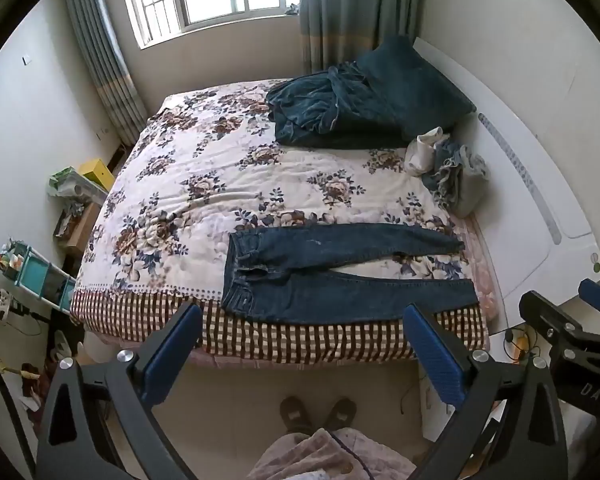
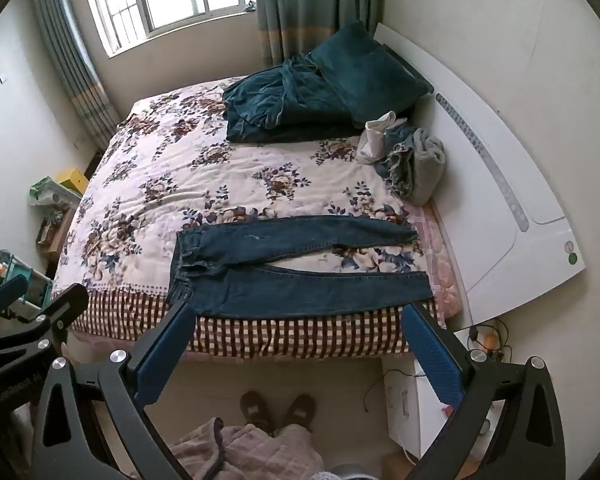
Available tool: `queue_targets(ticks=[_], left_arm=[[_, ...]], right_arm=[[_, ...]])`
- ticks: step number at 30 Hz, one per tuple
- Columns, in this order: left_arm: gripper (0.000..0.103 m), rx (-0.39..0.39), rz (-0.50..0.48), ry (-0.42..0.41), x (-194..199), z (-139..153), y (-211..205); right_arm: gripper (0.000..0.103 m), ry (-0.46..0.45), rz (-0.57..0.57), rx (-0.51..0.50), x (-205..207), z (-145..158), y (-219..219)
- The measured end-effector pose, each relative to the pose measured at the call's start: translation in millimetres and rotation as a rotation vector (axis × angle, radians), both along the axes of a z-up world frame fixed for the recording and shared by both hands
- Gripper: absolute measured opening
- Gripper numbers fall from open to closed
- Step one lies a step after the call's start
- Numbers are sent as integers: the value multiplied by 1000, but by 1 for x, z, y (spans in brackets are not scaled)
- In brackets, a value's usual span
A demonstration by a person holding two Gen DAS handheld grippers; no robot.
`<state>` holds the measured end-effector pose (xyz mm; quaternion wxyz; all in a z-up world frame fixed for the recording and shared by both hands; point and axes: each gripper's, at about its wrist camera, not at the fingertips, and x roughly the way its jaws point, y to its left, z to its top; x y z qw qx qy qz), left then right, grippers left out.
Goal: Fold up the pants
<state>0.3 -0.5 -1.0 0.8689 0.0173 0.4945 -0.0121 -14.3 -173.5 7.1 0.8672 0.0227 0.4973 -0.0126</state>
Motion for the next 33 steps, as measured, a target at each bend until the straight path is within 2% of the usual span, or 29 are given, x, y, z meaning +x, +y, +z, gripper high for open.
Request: queue_targets(ticks=[15,20,25,33], left_arm=[[102,10,4,-15,1,-2,-3],[102,5,3,-17,10,11,-5],[102,5,-1,-19,10,6,2],[102,9,-1,-23,14,14,7]], right_arm=[[103,-1,1,-8,-1,1,-2],[103,3,-1,-15,0,0,2],[103,4,-1,-14,-2,0,3],[103,4,2,-12,-1,0,2]])
